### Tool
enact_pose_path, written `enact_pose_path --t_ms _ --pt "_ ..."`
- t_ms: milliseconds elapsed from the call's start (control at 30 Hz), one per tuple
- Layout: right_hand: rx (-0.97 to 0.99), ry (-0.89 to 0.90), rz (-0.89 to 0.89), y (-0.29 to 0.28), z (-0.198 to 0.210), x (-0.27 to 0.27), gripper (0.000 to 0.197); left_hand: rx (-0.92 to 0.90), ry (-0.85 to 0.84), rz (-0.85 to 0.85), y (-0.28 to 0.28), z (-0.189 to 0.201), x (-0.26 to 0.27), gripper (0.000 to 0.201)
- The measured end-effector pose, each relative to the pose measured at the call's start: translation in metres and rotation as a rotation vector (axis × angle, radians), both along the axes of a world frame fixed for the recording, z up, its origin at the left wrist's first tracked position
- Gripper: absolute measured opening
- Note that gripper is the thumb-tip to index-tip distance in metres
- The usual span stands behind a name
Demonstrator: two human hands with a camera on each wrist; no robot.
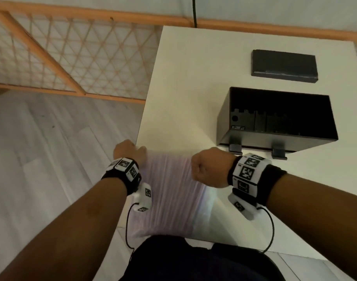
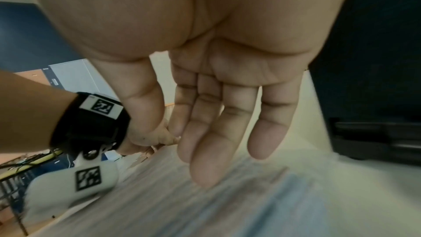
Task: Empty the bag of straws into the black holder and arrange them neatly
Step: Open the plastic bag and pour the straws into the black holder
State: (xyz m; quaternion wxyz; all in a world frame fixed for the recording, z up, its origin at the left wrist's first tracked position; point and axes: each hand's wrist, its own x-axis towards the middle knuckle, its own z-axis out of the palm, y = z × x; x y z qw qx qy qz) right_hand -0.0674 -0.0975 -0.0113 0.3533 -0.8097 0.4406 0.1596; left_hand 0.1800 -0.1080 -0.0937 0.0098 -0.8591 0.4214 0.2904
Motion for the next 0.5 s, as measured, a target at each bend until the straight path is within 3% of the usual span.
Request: enact_pose_path --t_ms 100,200,267,333,400,433,500 --pt "0.015 -0.010 -0.031 -0.009 -0.010 0.030 0.018 -0.063 0.032 0.002 0.005 -0.002 0.008 0.023" --pt "-0.019 -0.039 -0.070 -0.015 -0.021 0.050 0.015 -0.177 0.162 0.044 0.010 -0.002 0.012 0.026" --pt "-0.072 -0.103 -0.138 -0.018 -0.026 0.060 0.031 -0.278 0.316 0.054 0.013 -0.001 0.010 0.028" --pt "-0.065 -0.155 -0.194 -0.024 -0.030 0.076 0.055 -0.372 0.584 0.140 0.017 0.005 0.002 0.030" --pt "-0.001 -0.190 -0.186 -0.028 -0.036 0.094 0.045 -0.384 0.805 0.232 0.020 0.014 -0.006 0.033" --pt "0.020 -0.208 -0.175 -0.030 -0.037 0.102 0.031 -0.386 0.847 0.249 0.021 0.018 -0.009 0.034" --pt "0.016 -0.207 -0.183 -0.036 -0.040 0.106 0.027 -0.419 0.850 0.260 0.021 0.023 -0.012 0.035"
